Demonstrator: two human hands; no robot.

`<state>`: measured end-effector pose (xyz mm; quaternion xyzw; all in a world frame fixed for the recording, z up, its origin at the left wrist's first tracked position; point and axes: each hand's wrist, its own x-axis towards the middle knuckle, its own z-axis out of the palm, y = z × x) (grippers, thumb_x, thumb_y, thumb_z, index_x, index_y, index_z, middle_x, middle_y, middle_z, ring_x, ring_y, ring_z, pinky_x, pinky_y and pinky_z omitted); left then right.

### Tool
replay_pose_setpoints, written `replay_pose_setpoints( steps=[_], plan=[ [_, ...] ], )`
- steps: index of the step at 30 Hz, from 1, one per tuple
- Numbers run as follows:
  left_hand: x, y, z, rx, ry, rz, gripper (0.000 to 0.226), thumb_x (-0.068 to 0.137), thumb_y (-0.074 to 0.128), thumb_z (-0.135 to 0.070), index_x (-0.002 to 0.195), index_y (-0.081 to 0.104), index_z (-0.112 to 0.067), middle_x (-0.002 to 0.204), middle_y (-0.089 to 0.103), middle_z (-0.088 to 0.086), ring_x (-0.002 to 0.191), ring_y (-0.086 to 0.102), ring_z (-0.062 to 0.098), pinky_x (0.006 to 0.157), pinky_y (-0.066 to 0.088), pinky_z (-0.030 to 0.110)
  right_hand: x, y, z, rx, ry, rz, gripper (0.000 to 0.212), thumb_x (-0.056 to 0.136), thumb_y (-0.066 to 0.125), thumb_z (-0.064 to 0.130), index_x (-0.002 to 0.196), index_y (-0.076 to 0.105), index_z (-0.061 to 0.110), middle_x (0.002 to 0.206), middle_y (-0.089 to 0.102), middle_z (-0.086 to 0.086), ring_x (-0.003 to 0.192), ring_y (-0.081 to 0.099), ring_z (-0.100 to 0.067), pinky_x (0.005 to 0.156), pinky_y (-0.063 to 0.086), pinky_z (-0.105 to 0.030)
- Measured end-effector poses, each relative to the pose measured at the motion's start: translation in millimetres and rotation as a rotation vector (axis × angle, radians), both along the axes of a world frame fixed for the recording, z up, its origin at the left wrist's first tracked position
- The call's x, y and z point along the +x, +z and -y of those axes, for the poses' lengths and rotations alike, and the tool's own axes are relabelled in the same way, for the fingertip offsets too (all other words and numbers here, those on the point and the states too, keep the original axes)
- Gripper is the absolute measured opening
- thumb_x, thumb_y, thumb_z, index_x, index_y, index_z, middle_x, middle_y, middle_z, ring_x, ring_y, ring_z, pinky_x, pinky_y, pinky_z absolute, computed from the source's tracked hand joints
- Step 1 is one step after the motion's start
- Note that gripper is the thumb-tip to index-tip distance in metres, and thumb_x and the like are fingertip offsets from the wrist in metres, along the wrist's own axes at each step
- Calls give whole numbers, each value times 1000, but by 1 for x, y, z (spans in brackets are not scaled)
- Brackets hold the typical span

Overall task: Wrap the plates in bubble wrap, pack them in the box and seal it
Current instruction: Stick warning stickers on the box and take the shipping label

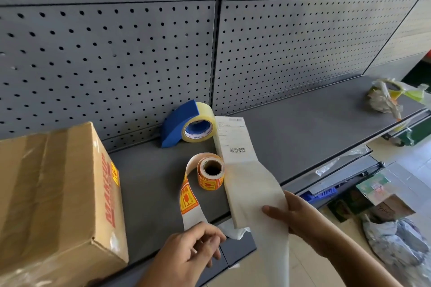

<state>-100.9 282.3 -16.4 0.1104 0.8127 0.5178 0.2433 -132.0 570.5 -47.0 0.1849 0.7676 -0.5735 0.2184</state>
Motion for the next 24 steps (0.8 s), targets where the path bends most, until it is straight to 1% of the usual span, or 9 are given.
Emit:
replay_pose_setpoints(
  steps=[2, 5, 8, 10, 12, 15, 17, 20, 24],
  plan=[
    [-1, -2, 1, 5, 4, 11, 19, 104, 53, -33, 99, 61, -50, 90, 72, -13, 86, 69, 10, 78, 55, 20, -3, 1, -5, 193, 104, -25, 48, 81, 73, 56, 118, 59, 29, 104, 75, 6, 90, 75, -13, 78, 64, -38],
    [-3, -4, 1, 22, 20, 17, 18, 104, 52, -35, 99, 63, -49, 88, 72, -13, 82, 69, 10, 76, 54, 21, -7, 6, -17, 538, 225, -129, 51, 78, 49, 76, 107, 60, 36, 95, 72, 12, 80, 72, -5, 75, 62, -27],
    [-7, -6, 0, 52, 47, 24, 19, 105, 52, -34, 98, 65, -46, 88, 73, -9, 80, 68, 10, 75, 54, 23, -26, 16, -19, 757, 184, -351, 32, 89, 51, 61, 105, 63, 36, 99, 71, 12, 80, 67, 0, 75, 60, -27],
    [-11, -6, -1, 80, 60, 39, 20, 105, 52, -33, 98, 67, -44, 89, 73, -5, 79, 68, 11, 75, 54, 25, -50, 19, -13, 788, 181, -542, 31, 95, 57, 44, 122, 63, 29, 115, 64, 7, 89, 66, -7, 81, 60, -33],
    [-15, -6, -3, 112, 68, 46, 19, 106, 52, -34, 99, 69, -40, 89, 72, -3, 79, 66, 12, 76, 55, 30, -78, 17, -5, 788, 285, -634, 42, 96, 60, 41, 136, 57, 29, 131, 55, 5, 109, 62, -16, 94, 56, -39],
    [-17, -5, -8, 131, 77, 60, 20, 106, 51, -34, 98, 69, -38, 88, 71, -2, 77, 63, 9, 75, 55, 30, -115, 8, 10, 793, 471, -559, 55, 95, 60, 46, 147, 46, 34, 154, 41, 3, 139, 42, -24, 114, 41, -47],
    [-18, -4, -12, 136, 82, 58, 21, 106, 51, -34, 98, 69, -37, 87, 70, -4, 75, 62, 6, 74, 54, 28, -131, 2, 16, 789, 579, -495, 60, 94, 62, 48, 149, 42, 37, 161, 33, 4, 148, 29, -25, 119, 32, -50],
    [-23, -4, -17, 160, 96, 47, 20, 107, 50, -30, 102, 70, -27, 86, 70, -2, 73, 61, 7, 71, 53, 27, -139, -5, 19, 797, 623, -542, 52, 92, 66, 47, 141, 54, 38, 157, 39, 6, 145, 32, -23, 119, 32, -46],
    [-33, -5, -28, 192, 138, 38, 19, 107, 51, -27, 104, 69, -22, 87, 71, 0, 72, 61, 8, 68, 52, 26, -141, -12, 18, 852, 557, -762, 27, 94, 65, 39, 119, 72, 34, 134, 61, 6, 121, 53, -23, 102, 47, -43]
  ],
)
